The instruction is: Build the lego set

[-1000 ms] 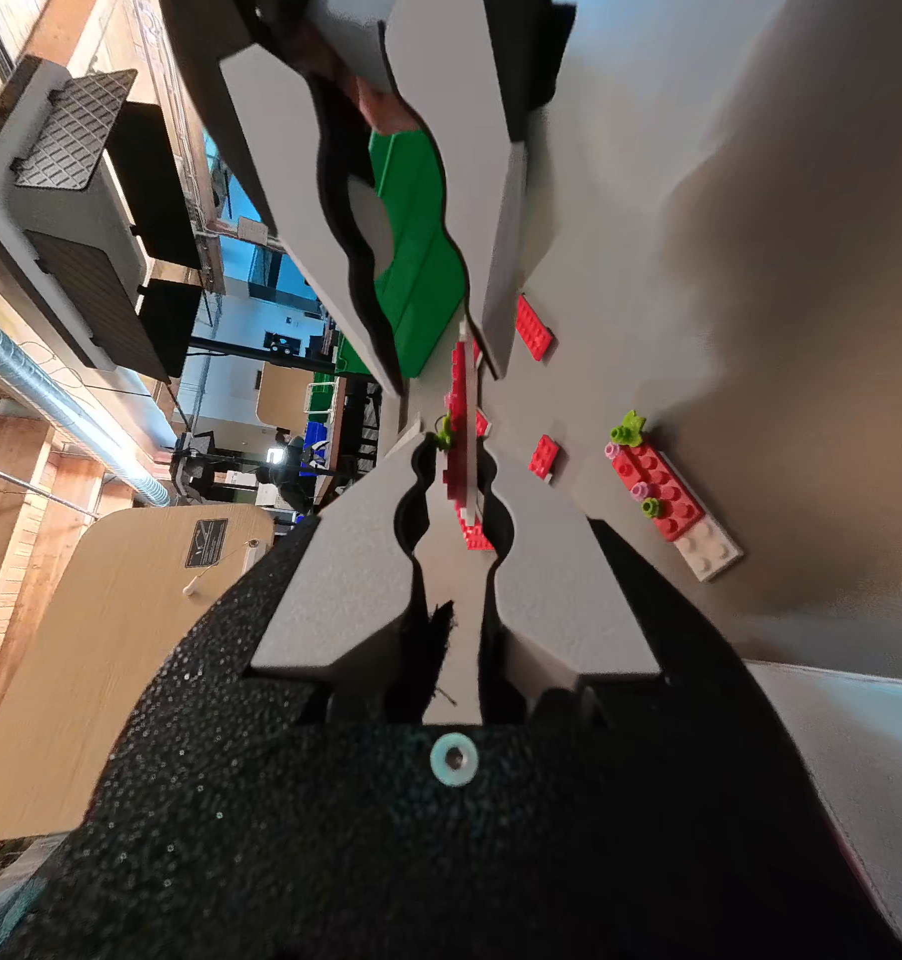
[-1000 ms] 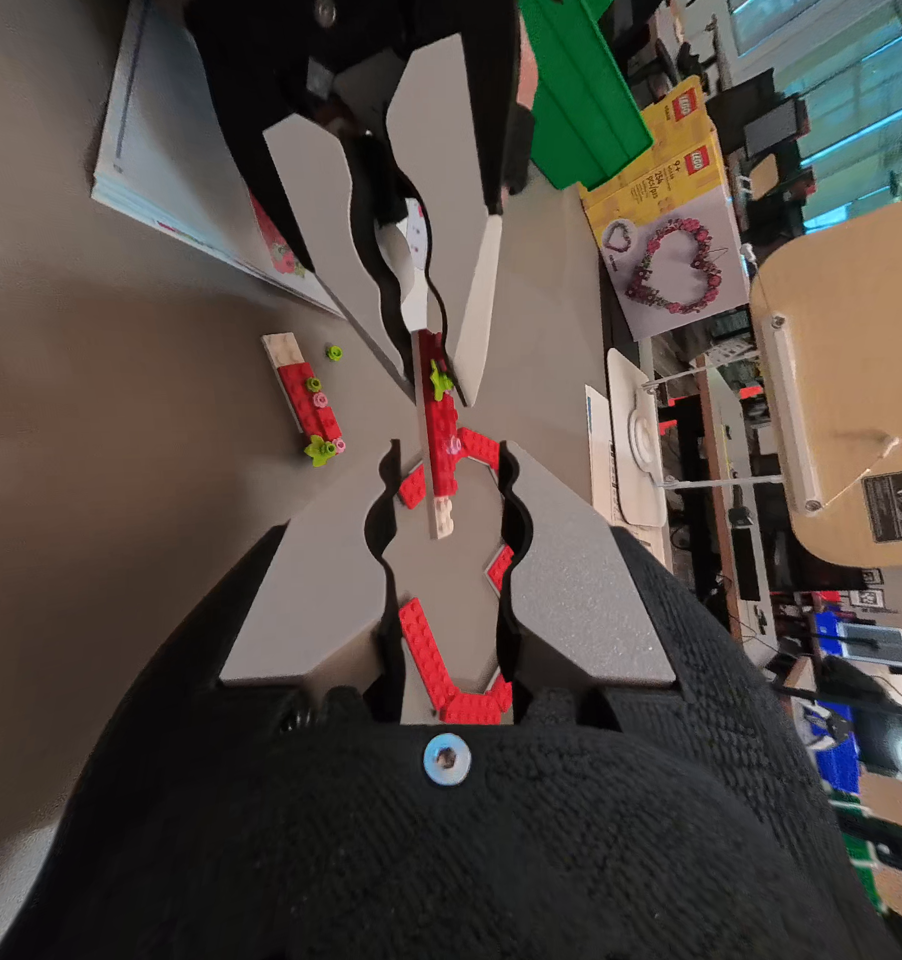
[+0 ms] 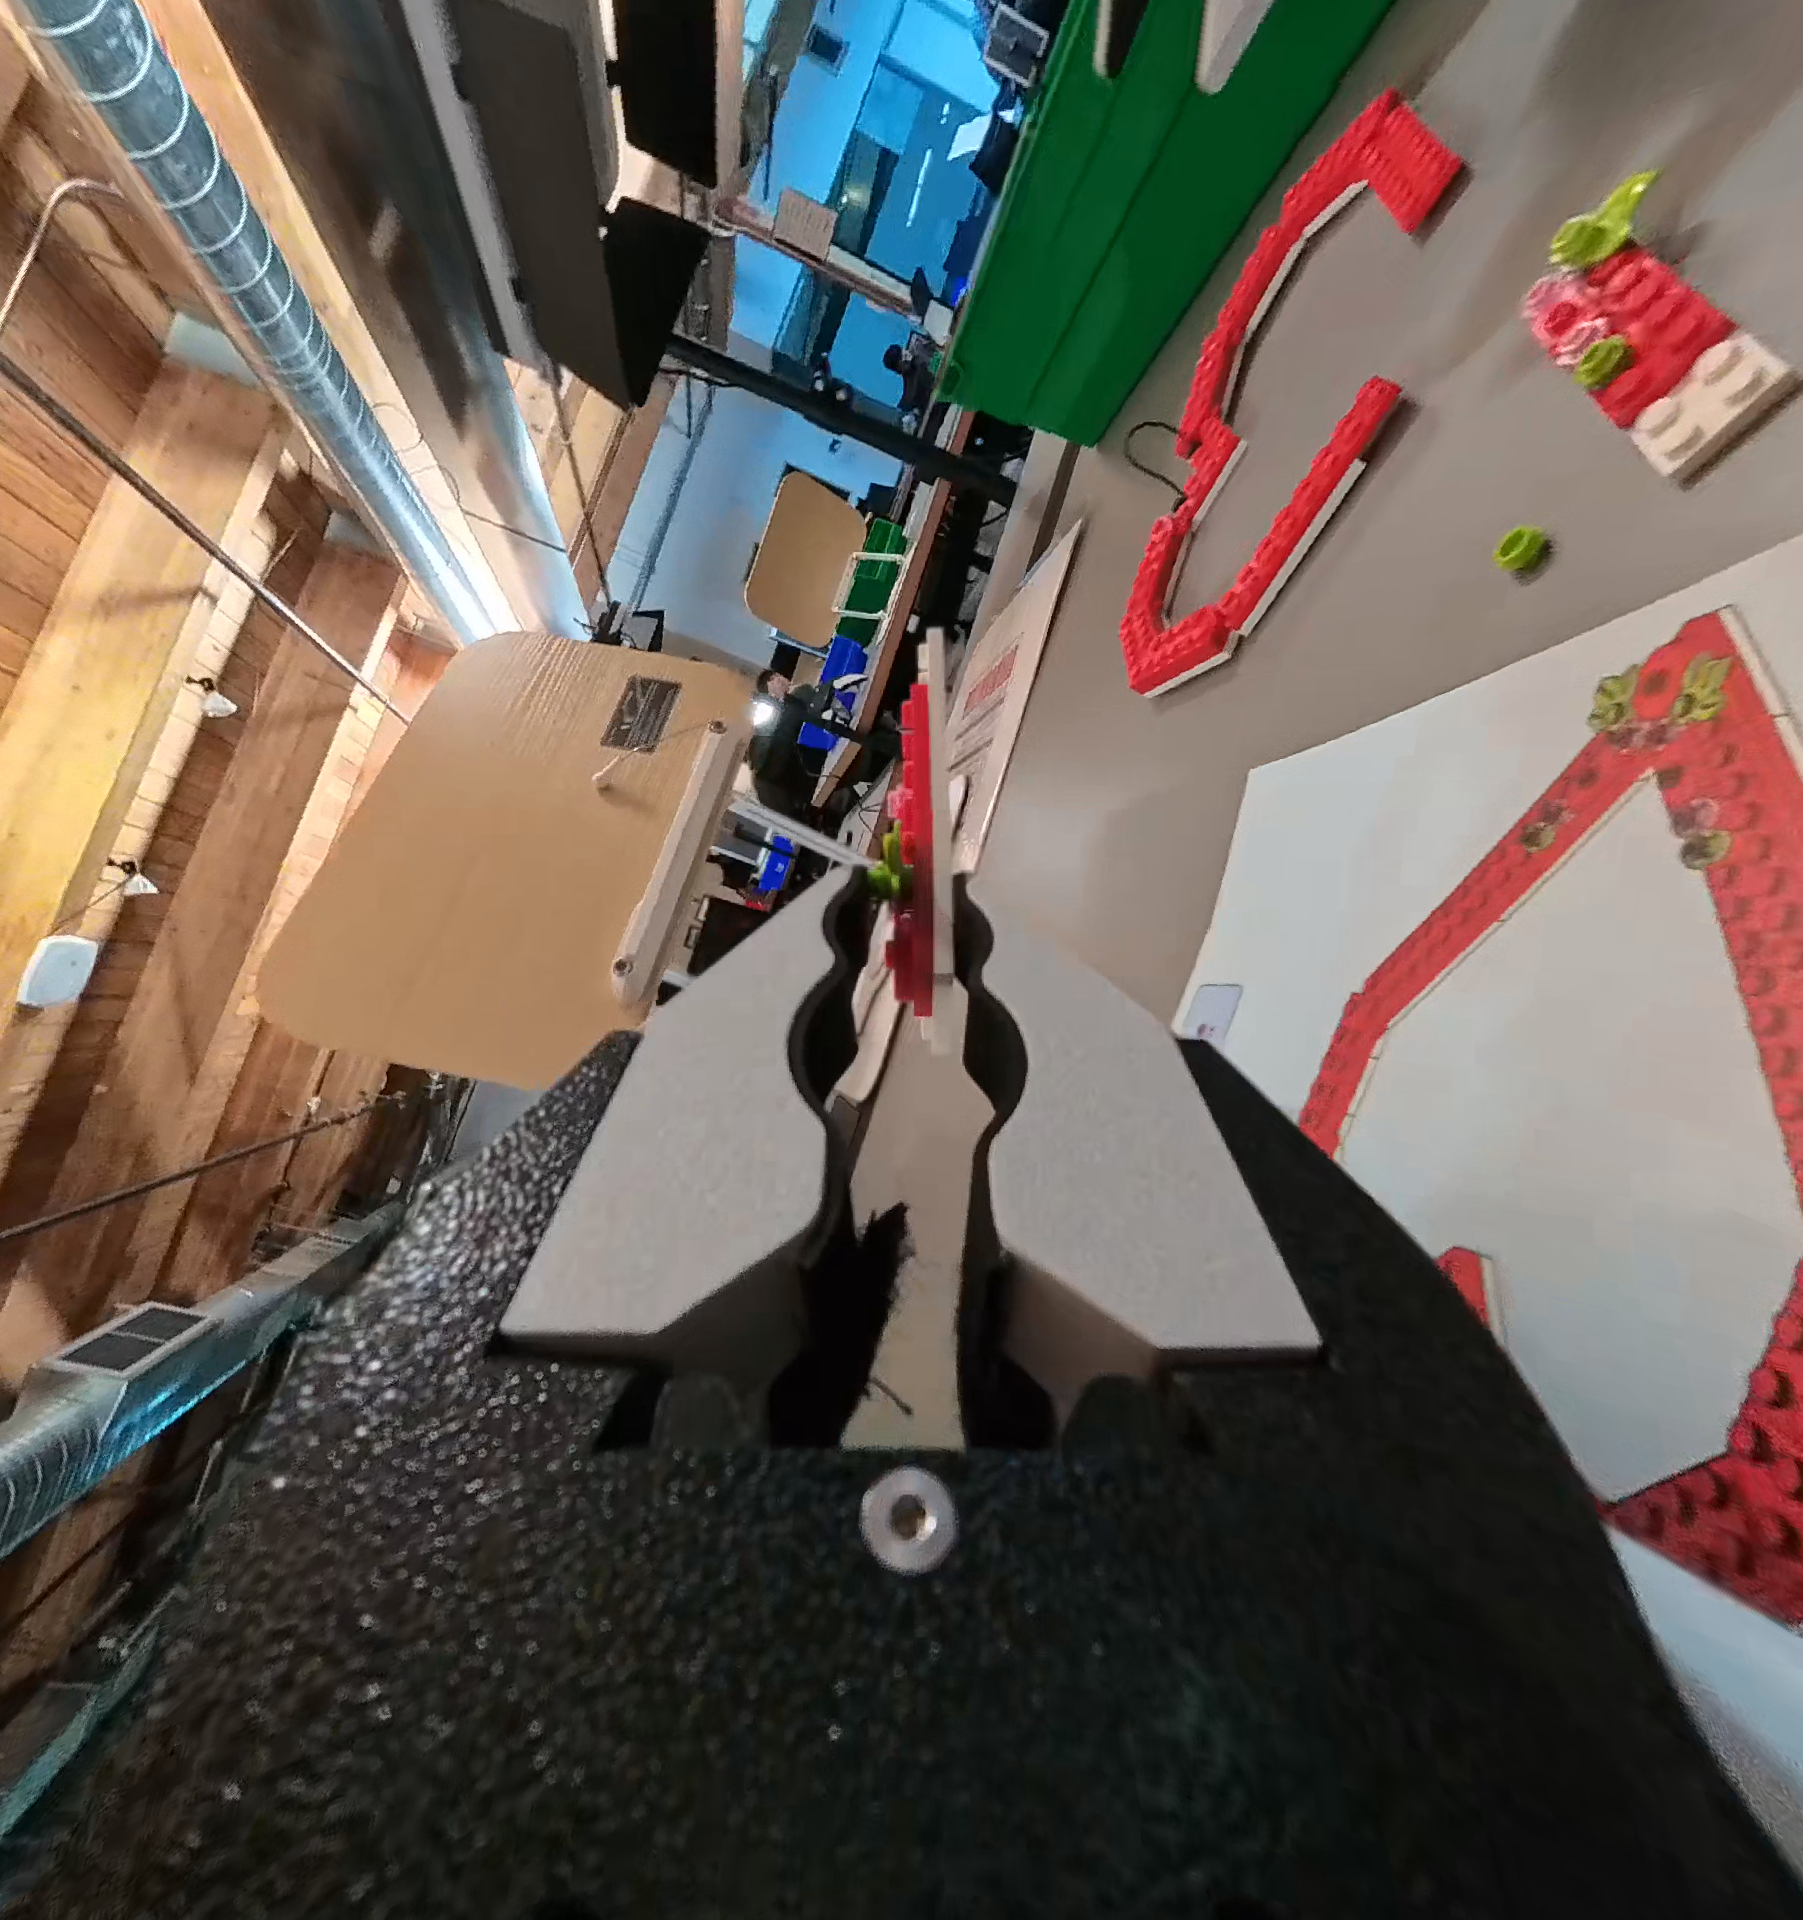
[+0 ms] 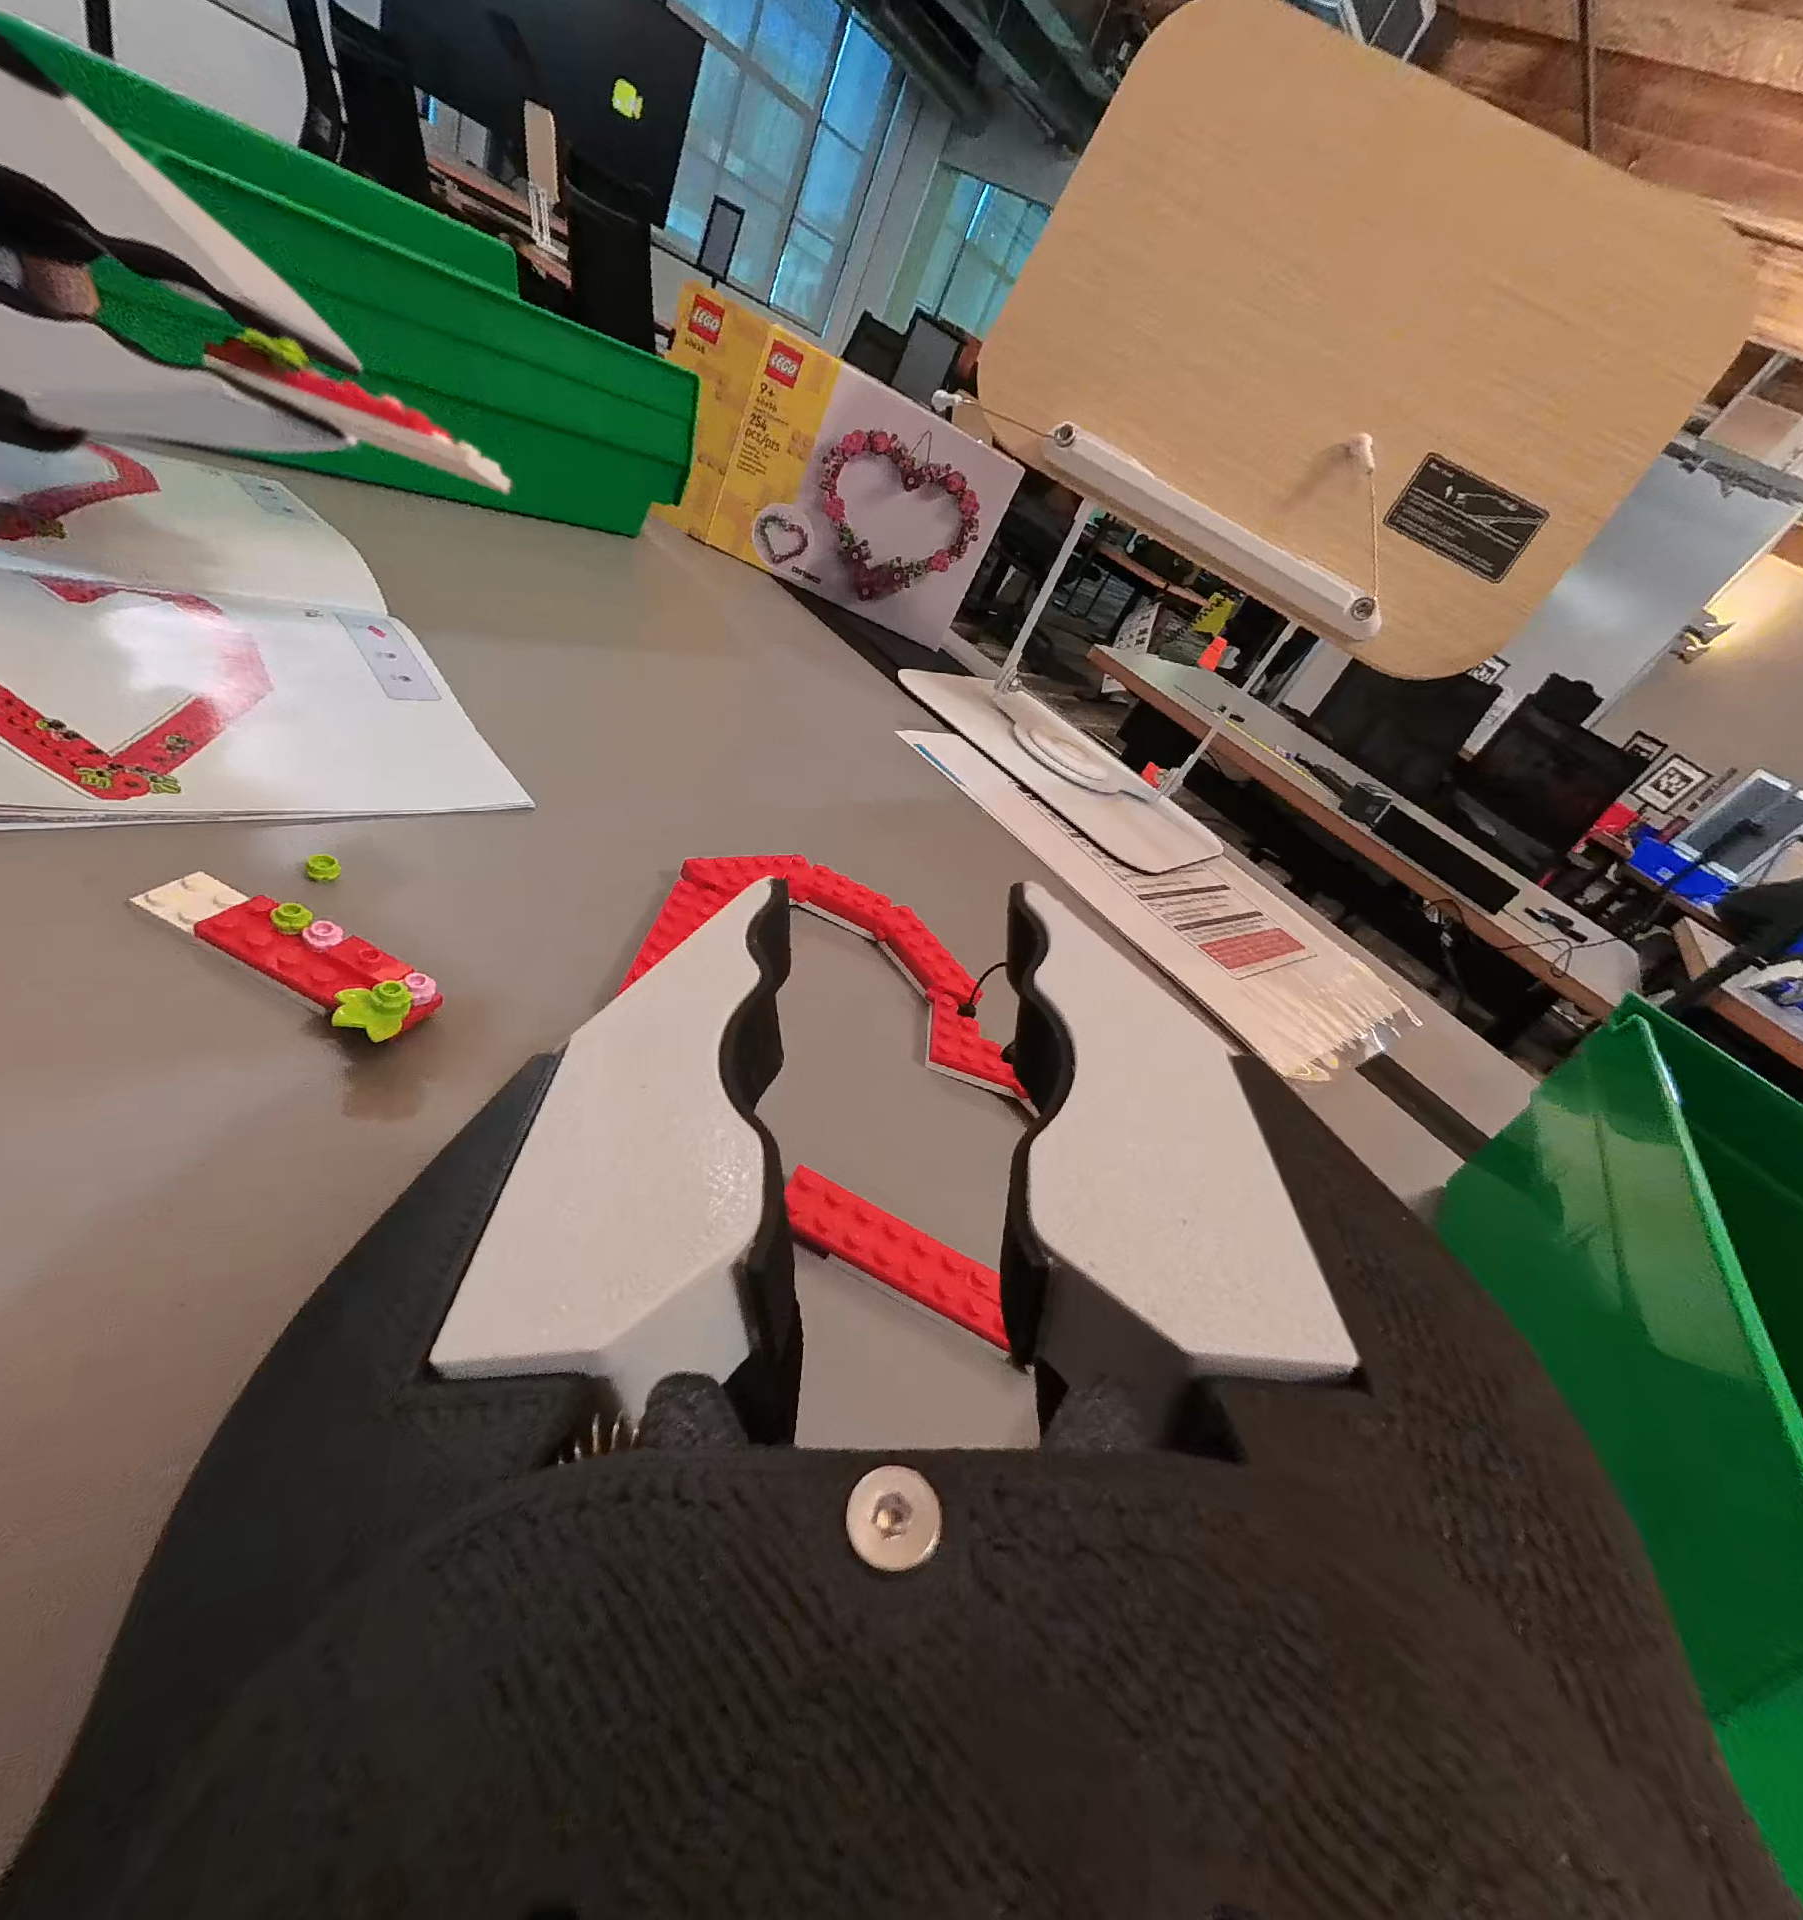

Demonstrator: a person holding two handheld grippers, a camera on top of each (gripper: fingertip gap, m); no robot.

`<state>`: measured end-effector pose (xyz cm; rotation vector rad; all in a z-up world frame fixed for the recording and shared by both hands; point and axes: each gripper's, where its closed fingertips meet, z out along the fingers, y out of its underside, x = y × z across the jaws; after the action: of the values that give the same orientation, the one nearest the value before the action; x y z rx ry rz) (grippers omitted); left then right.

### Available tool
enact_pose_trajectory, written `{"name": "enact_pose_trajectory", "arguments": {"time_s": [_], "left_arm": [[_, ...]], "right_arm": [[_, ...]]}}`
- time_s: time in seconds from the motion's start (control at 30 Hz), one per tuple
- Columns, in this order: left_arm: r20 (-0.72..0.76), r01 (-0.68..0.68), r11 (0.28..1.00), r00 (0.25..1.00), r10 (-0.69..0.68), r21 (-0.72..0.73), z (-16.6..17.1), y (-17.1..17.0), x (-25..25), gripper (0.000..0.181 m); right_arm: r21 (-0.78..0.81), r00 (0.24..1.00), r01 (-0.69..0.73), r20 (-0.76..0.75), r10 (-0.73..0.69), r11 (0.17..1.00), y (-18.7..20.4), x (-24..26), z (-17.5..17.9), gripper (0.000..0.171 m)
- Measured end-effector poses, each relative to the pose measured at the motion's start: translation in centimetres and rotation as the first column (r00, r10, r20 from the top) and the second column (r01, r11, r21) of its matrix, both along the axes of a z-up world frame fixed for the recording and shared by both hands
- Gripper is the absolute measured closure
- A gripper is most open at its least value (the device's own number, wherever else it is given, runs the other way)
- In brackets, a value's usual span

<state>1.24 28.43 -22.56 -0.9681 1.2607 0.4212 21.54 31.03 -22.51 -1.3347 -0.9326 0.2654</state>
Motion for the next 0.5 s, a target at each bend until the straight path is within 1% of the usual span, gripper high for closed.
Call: {"name": "enact_pose_trajectory", "arguments": {"time_s": [0.23,0.5], "left_arm": [[-0.034,0.035,0.999,0.999,-0.036,-0.014,-1.0,-0.3,0.7,0.169],[-0.065,0.037,0.998,0.997,-0.040,-0.046,-1.8,-0.2,0.7,0.169]], "right_arm": [[-0.006,0.999,0.004,-0.036,-0.004,1.000,0.1,0.4,0.3,0.133],[-0.019,0.994,-0.006,-0.110,0.004,1.000,0.2,1.0,1.0,0.136]]}}
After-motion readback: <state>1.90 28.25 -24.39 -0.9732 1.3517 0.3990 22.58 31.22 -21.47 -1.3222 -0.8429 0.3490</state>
